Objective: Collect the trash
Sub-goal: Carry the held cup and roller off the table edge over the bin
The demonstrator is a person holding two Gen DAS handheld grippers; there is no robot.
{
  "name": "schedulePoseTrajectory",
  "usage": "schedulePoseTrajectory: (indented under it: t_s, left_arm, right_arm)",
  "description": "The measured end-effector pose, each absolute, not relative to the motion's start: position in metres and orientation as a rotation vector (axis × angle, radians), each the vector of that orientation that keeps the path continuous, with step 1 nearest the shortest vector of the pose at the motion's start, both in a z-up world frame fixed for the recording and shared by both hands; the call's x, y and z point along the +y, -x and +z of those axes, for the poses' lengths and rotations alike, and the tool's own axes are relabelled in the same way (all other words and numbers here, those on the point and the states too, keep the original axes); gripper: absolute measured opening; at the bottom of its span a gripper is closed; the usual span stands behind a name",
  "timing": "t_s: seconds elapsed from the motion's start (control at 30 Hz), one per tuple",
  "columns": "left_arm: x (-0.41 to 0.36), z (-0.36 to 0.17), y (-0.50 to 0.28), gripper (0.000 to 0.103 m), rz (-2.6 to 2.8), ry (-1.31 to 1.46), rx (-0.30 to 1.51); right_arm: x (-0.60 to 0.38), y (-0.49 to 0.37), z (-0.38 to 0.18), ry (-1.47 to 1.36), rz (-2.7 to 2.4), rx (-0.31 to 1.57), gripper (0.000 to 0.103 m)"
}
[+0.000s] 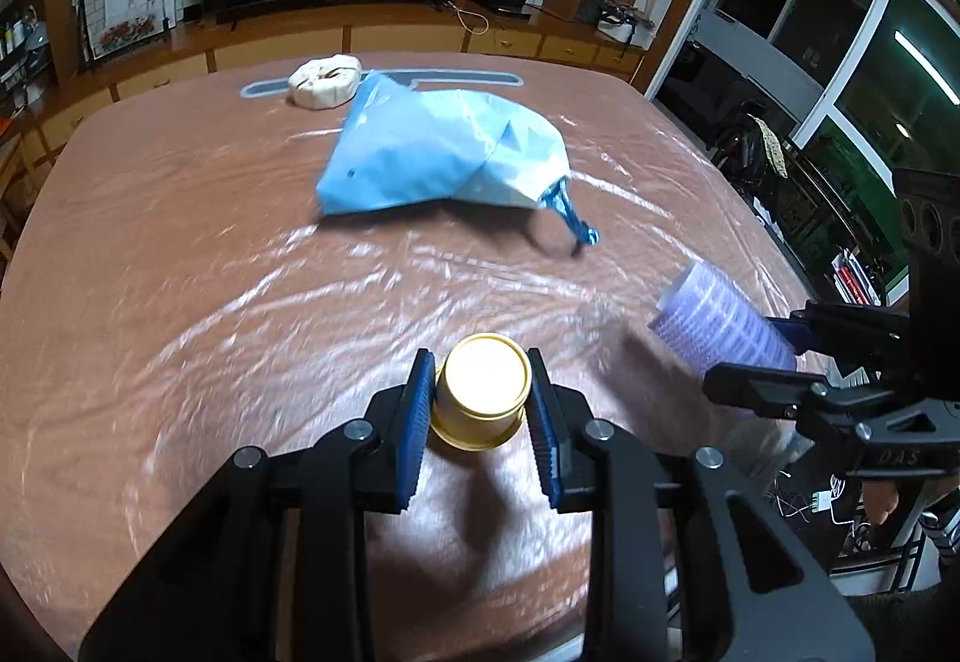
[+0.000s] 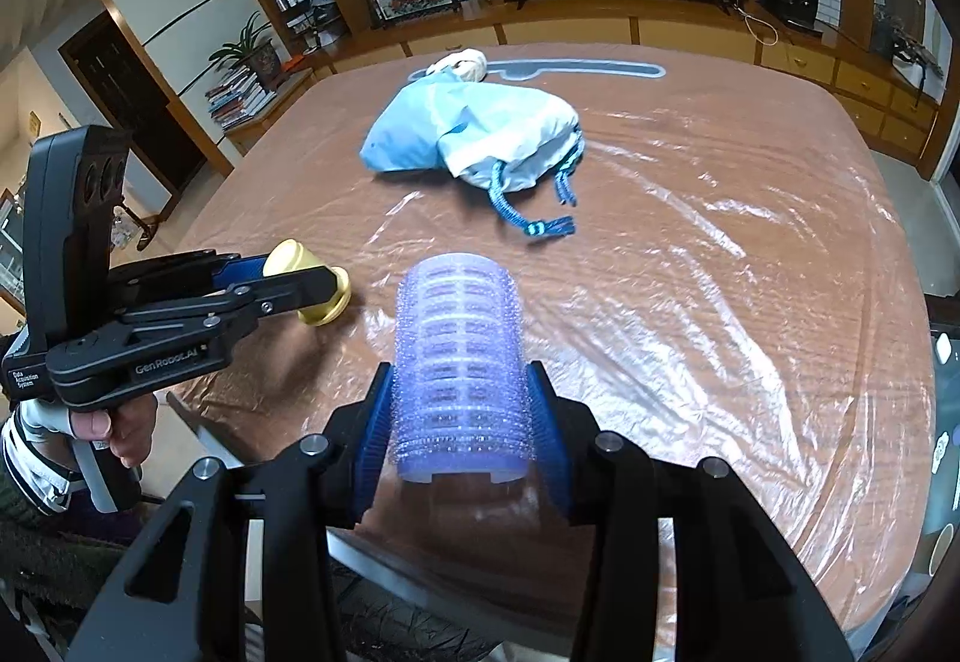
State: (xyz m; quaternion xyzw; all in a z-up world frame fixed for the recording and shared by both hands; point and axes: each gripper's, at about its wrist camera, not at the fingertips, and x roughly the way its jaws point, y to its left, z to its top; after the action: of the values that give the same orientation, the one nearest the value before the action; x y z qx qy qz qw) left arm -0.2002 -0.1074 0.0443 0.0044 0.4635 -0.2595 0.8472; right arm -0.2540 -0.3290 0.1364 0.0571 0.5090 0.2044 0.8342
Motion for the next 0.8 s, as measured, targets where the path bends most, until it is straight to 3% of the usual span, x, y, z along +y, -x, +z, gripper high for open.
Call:
schedulePoseTrajectory:
  t_s: [0.8]
  left_arm:
    - [-0.086,0.064,0.272,0.032,-0.66,-0.054,0.971]
  right_arm:
    - [-0.299,0.318,0.155,-0.102,0.524,1.092,0.043]
